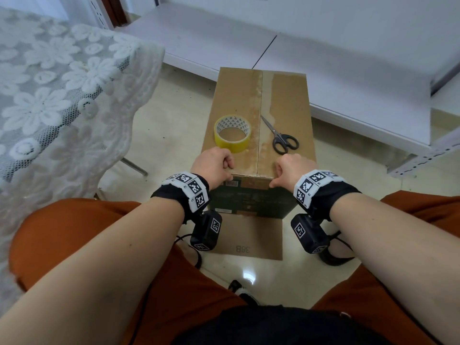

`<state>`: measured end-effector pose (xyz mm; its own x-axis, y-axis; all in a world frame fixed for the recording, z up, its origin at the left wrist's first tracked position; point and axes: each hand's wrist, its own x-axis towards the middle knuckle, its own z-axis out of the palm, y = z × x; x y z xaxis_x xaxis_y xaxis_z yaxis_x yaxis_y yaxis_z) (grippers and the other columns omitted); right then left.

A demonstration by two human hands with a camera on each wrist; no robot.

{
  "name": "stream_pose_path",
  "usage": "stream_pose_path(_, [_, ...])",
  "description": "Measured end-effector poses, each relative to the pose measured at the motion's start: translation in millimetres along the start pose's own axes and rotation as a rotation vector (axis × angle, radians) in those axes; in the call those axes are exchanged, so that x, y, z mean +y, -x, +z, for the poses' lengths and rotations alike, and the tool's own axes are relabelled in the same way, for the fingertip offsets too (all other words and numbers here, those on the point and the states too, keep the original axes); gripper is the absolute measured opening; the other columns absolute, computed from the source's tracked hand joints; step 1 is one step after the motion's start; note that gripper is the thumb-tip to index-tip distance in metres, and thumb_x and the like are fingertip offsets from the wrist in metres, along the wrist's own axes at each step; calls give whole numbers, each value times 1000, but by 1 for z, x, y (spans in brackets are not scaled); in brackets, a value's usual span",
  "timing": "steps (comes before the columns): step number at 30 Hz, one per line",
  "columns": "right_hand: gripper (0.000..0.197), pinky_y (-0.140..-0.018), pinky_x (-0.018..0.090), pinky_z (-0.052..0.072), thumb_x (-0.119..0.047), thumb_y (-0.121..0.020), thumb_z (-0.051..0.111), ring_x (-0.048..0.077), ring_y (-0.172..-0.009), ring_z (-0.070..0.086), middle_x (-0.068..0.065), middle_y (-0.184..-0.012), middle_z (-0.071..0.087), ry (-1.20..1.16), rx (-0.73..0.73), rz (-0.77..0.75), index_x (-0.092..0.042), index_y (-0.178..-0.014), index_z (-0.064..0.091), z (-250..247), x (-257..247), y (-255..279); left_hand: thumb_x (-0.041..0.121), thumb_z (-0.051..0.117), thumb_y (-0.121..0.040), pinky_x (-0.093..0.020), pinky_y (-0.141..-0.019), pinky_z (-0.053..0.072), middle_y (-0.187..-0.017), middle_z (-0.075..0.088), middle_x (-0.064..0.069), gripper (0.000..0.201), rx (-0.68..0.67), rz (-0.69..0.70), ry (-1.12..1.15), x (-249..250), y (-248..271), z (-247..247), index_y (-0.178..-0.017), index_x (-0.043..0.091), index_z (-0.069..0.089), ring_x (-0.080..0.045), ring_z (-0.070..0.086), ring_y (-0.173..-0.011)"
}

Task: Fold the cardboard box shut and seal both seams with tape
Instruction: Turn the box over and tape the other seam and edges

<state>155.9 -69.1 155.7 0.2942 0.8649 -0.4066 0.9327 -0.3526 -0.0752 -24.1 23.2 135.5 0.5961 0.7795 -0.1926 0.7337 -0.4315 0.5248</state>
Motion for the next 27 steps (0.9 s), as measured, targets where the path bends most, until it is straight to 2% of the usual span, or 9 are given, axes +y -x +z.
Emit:
stream_pose_path(5, [32,-69,34,53,-35,-76,76,22,-75,61,4,-78,62,-48,-19,26,-16,-71,51,-1,18,6,13,82,-68,-27,-72,48,-77,54,10,27,-60,-57,-44,13,-4,-7,-76,23,58,-13,54,-77])
stream_pose_path(10, [32,-57,24,42,-36,-75,76,16,-66,54,2,-74,60,-121,-12,-11,-14,-71,54,-8,28,5,15,82,-71,-30,-78,54,-78,59,8,22,-135,20,-13,46,-6,3,-81,20,63,-13,59,-78])
stream_pose_path(13, [32,-51,22,36,-35,-76,76,13,-61,49,-1,-70,55,-74,-7,-6,-16,-68,51,-6,35,4,13,78,-76,-30,-80,55,-72,58,12,18,-133,37,-9,57,-7,13,-77,21,62,-10,59,-75])
stream_pose_path(16, [33,-54,24,40,-37,-76,76,16,-65,52,0,-72,55,-46,-3,6,-17,-68,50,-4,45,6,13,76,-76,-28,-77,53,-68,56,14,21,-112,23,-43,57,-10,15,-72,23,58,-9,58,-72])
stream_pose_path(20, [41,-62,29,46,-39,-75,76,19,-70,55,-3,-67,50,-3,-15,38,-21,-64,41,-5,58,11,11,76,-74,-27,-73,52,-69,56,13,24,-124,16,-89,57,-11,15,-71,24,57,-11,58,-72])
stream_pose_path(22, [39,-62,30,46,-41,-74,77,19,-70,55,-2,-69,53,9,-30,71,-19,-68,45,-4,65,12,10,76,-74,-27,-72,52,-69,56,13,24,-128,-3,-105,59,-12,16,-70,24,56,-11,58,-71])
stream_pose_path(24, [39,-62,30,46,-43,-72,78,20,-72,57,-1,-74,55,17,-25,108,-16,-81,52,-2,71,13,10,76,-73,-28,-72,53,-69,56,12,25,-133,-21,-118,61,-13,17,-69,24,56,-11,57,-71])
stream_pose_path(26, [45,-62,31,47,-45,-71,78,21,-74,59,0,-77,55,0,-15,146,-15,-89,51,0,76,16,11,76,-72,-28,-71,53,-70,57,11,26,-131,-31,-130,61,-14,18,-69,24,55,-12,58,-71])
stream_pose_path(27, [46,-62,31,48,-46,-71,78,21,-74,59,0,-77,56,-16,-14,165,-14,-88,49,1,78,17,11,77,-72,-28,-70,52,-70,57,11,26,-128,-34,-138,61,-15,18,-69,24,55,-12,58,-71])
